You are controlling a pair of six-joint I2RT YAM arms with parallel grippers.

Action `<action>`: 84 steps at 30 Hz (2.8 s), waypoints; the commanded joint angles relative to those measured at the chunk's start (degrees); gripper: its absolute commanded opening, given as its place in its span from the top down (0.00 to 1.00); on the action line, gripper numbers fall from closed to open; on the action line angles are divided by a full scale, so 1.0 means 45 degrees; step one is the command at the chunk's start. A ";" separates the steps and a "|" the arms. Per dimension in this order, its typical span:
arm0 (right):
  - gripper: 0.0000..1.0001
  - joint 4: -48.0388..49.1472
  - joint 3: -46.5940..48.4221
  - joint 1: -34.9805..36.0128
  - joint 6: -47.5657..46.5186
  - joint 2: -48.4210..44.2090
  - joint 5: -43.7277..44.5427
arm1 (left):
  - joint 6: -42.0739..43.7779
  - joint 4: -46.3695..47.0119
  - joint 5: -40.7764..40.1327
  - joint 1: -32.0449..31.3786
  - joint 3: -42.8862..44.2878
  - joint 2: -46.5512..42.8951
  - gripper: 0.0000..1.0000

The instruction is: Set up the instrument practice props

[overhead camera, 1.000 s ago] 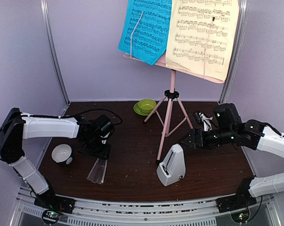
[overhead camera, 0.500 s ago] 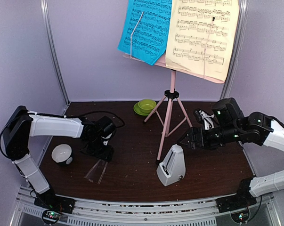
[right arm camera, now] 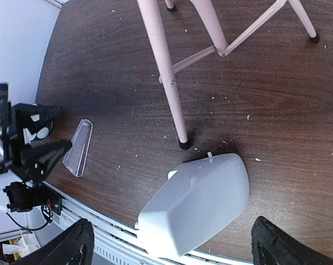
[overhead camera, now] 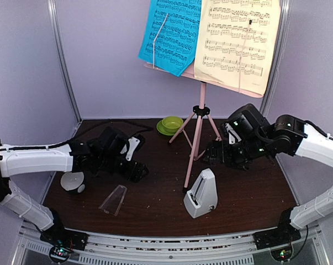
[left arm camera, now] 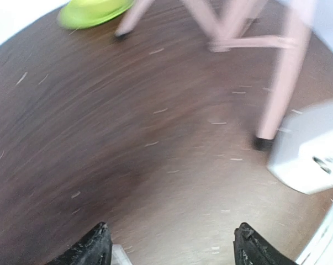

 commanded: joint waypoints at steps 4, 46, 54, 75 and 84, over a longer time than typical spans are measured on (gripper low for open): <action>0.00 -0.1713 0.0481 0.0084 0.2032 0.0054 0.0648 | 0.2992 0.7272 0.2309 -0.1854 -0.1538 -0.0457 0.13; 0.09 0.5524 -0.9013 -0.0699 -0.0731 -0.8706 -0.0446 | 0.1526 0.7725 0.0026 -0.4530 0.1456 0.2670 0.93; 0.15 0.8183 -0.9178 0.0734 -0.1777 -0.6167 0.0129 | -0.0705 0.6544 -0.4081 -0.4535 -0.0359 0.0256 1.00; 0.43 1.5489 -0.8011 0.1326 -0.2586 0.1178 -0.5785 | 0.1323 0.7932 -0.3377 -0.4511 -0.0874 -0.1949 1.00; 0.50 1.5393 -0.7232 0.1320 -0.2747 0.2092 -0.5975 | 0.1459 0.8176 -0.2969 -0.4516 -0.0669 -0.1891 1.00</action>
